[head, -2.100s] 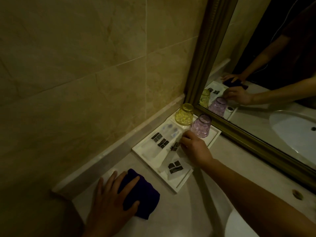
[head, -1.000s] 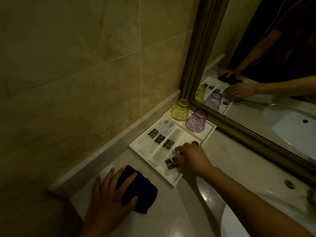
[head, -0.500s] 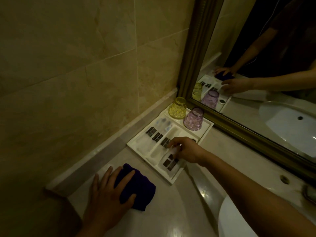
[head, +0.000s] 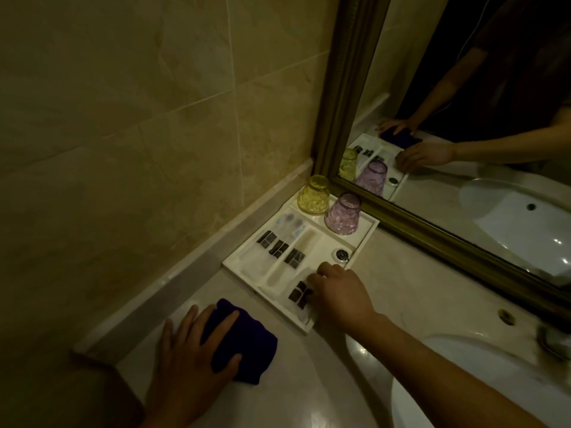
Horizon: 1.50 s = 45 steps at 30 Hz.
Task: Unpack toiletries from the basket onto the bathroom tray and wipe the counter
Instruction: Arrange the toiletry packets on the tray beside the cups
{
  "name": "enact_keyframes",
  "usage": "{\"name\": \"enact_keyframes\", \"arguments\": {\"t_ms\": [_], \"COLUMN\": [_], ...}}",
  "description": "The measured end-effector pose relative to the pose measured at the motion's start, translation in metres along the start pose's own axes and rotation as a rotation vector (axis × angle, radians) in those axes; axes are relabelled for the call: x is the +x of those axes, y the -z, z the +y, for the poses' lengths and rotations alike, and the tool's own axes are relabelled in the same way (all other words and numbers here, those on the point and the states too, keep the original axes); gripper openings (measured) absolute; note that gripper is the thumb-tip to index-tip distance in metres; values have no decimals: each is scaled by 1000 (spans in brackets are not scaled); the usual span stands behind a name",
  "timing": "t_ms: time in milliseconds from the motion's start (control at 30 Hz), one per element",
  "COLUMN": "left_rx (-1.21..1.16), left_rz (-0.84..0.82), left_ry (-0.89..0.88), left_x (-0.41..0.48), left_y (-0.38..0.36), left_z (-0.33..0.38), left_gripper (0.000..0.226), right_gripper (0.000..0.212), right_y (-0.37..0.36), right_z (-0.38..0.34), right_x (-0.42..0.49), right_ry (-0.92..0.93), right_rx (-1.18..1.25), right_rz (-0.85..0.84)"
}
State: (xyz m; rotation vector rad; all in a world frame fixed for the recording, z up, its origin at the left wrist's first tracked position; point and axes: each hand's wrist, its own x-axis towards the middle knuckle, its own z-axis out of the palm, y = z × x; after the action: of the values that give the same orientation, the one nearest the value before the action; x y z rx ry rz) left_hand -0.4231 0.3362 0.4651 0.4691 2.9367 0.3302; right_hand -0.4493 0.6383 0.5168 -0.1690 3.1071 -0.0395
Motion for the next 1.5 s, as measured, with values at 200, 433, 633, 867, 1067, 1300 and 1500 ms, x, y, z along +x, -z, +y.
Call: {"name": "enact_keyframes", "arguments": {"t_ms": [200,433,633,867,1067,1300,1500], "left_rx": [2,18,56,85,71,72,74], "left_rz": [11,-1,-17,-20,-23,-28,-31], "left_ry": [-1,-17,-27,-26,-25,-40,-54], "left_x": [-1,-2,0,-1,-2,-2,-2], "left_y": [1,6,3,4,9,12,8], "left_z": [1,4,3,2,5,6,3], "left_gripper": [74,75,77,77,75,74,76], "right_gripper": [47,49,57,46,48,54,42], "right_y": [-19,-11,-13,-10,-15,-9,-4], "right_z": [-12,-11,-27,5,43,55,39], "right_x": [-19,-33,-42,-36,-17,6,-11], "right_ry": [-19,18,35,-177,-228,-189,-189], "right_rx": [78,166,201,295,132,-18,117], "right_rz": [9,112,-37,172,116,-86,86]}}
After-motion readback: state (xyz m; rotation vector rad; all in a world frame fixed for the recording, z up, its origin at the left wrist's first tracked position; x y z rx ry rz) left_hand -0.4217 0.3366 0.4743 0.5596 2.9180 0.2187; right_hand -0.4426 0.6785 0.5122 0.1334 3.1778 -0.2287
